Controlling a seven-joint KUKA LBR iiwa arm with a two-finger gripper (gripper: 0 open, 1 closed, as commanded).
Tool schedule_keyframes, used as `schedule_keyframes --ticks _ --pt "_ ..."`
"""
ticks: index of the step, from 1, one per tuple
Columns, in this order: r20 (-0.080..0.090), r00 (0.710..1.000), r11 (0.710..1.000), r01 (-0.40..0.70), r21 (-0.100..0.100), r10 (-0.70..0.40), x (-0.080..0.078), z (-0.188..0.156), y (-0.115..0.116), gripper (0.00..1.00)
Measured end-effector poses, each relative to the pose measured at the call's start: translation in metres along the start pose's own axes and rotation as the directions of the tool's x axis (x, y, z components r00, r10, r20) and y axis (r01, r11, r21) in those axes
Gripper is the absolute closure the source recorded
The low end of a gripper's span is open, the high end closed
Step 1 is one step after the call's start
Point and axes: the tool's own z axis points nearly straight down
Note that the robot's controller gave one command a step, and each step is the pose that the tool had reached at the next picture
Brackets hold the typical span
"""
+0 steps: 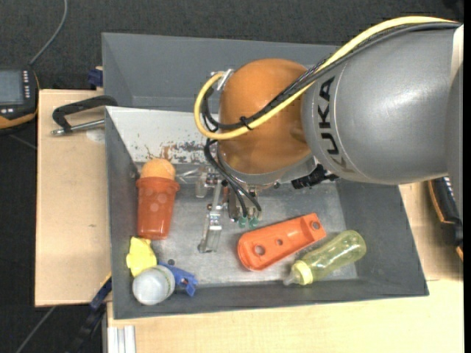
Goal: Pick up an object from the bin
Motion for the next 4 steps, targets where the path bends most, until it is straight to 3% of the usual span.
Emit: schedule_keyframes --ticks 1,2,3,4 --pt "0.003 0.996 0.996 0.089 0.0 -0.089 -0.001 0.018 -0.037 0.0" --pt "0.006 0.993 0.993 0.117 -0.001 -0.117 -0.019 0.031 -0.057 0.0" --pt "0.002 0.998 0.998 -0.062 -0.001 0.062 -0.021 0.049 -0.078 0.0" --pt "0.011 0.98 0.98 0.2 -0.001 -0.2 -0.052 0.076 -0.106 0.0"
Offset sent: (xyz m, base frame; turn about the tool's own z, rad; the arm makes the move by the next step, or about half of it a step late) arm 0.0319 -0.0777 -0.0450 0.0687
